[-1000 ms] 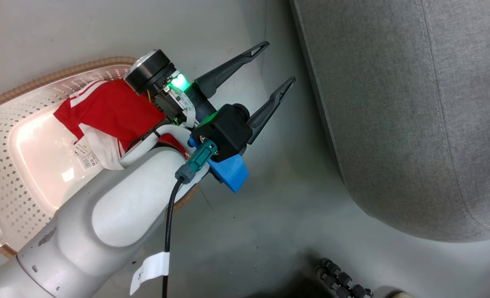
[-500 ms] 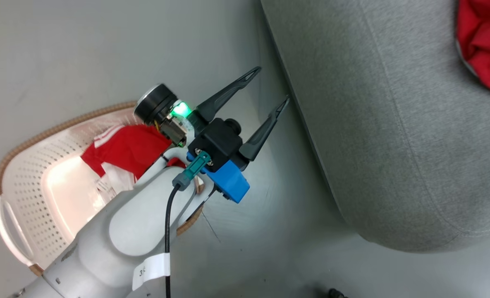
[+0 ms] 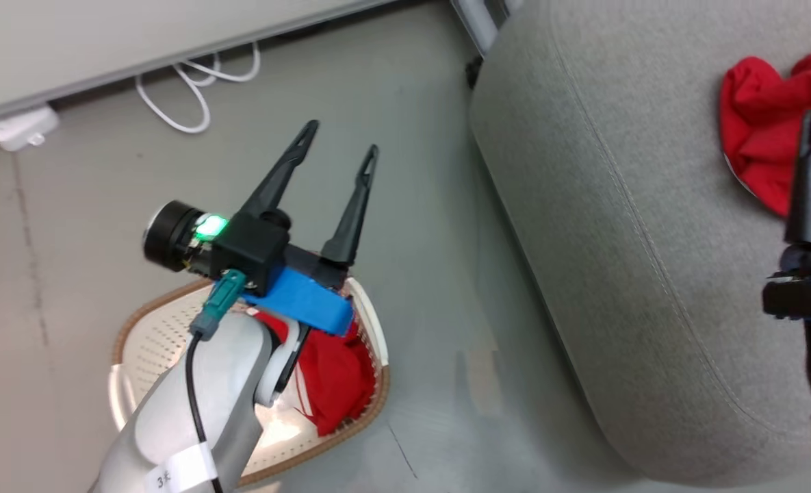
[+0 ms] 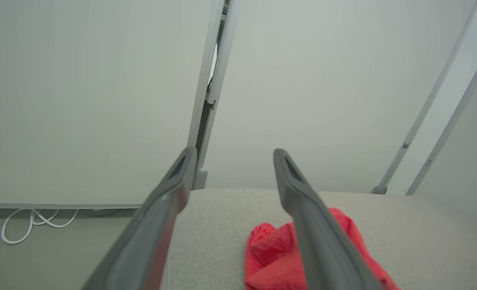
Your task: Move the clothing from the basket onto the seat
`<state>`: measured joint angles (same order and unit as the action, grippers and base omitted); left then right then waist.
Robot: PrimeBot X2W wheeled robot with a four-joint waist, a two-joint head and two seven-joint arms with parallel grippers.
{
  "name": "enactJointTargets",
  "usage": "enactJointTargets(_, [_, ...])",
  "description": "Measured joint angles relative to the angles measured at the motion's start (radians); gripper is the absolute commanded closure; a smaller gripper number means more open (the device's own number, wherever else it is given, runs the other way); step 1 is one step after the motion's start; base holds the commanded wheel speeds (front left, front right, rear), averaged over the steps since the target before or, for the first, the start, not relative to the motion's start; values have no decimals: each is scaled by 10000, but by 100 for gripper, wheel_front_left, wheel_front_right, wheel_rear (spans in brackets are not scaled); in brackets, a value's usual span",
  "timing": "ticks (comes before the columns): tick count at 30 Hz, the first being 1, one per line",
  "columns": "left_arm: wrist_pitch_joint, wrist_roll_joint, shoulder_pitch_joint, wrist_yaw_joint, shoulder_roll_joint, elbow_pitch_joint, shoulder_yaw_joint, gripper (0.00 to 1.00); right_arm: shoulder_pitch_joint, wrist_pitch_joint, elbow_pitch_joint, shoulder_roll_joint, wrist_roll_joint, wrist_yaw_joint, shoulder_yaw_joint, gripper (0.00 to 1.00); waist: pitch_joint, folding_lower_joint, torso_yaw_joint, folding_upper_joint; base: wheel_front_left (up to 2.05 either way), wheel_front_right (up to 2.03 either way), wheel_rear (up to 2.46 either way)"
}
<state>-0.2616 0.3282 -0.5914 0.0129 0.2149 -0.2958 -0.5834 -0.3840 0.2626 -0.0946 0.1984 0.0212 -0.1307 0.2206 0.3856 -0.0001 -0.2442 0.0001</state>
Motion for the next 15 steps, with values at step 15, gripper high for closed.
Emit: enactJointTargets(15, [-2, -943, 2433, -140, -821, 625, 3603, 0, 713, 0, 23, -353, 86, 0, -2150, 0, -1855, 0, 1644, 0, 0, 0, 0])
